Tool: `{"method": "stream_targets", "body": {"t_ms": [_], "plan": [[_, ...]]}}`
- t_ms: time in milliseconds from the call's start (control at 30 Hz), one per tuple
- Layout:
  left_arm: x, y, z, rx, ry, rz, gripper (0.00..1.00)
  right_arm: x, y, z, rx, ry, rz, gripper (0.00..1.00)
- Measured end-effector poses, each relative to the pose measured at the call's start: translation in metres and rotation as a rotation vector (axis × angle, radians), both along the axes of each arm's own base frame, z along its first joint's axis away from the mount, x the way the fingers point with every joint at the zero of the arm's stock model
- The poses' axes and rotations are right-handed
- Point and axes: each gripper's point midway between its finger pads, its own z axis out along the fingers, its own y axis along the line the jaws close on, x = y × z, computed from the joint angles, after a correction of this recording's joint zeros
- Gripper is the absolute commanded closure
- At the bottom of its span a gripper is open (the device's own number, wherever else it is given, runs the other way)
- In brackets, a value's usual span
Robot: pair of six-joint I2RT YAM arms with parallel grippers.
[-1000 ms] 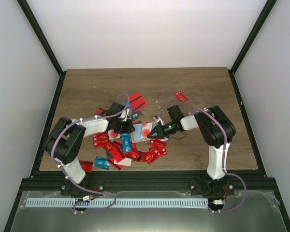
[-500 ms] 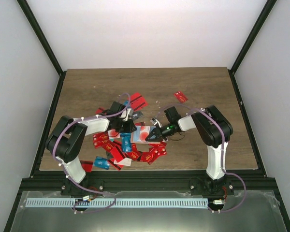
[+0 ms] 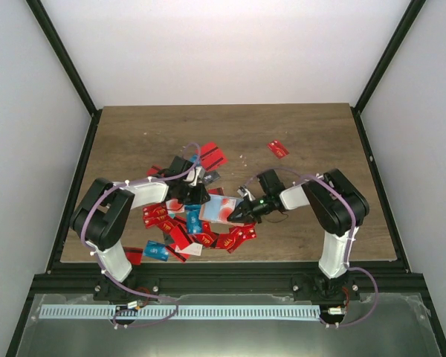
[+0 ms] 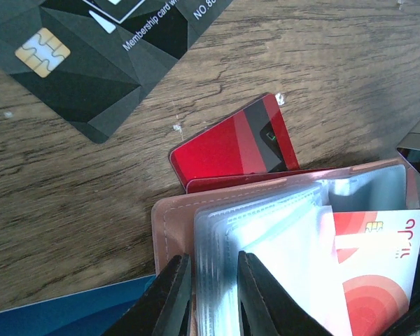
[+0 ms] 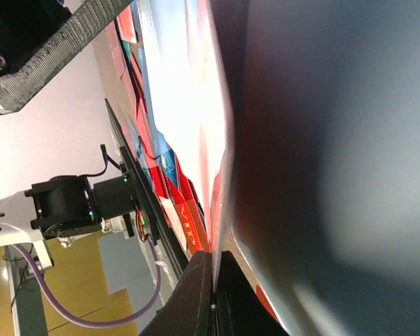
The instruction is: Put the credit cards into the card holder
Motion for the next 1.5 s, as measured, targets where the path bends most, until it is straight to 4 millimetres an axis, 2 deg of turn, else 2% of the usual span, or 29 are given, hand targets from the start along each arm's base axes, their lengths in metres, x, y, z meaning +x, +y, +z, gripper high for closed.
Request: {"method": "stream_targets", "body": {"t_ms": [367,667,967,1200,1367,1500], "plan": [[0.0,-0.001,0.0,-0.003,0.002,-0.003,0.79,0.002,0.006,0.001,0.02,0.032,0.013,0.99],[-0.001,-0.001,0.0,-0.002,0.0,-0.009,0.79,0.016,0.022,0.004,0.057,0.028,0.072,0.99],[-0.001,-0.001,0.0,0.005,-0.001,-0.01,0.79,0.02,0.027,0.0,0.019,0.0,0.098,0.66],[-0.001,0.0,0.0,0.026,-0.004,-0.006,0.79,0.02,0.021,0.009,-0.041,-0.058,0.097,0.43],[-0.001,0.0,0.0,0.032,-0.005,-0.003,0.79,0.021,0.014,0.013,-0.098,-0.099,0.087,0.37],[-0.001,0.003,0.0,0.045,-0.003,0.005,0.79,0.025,0.008,0.014,-0.157,-0.134,0.066,0.41]]}}
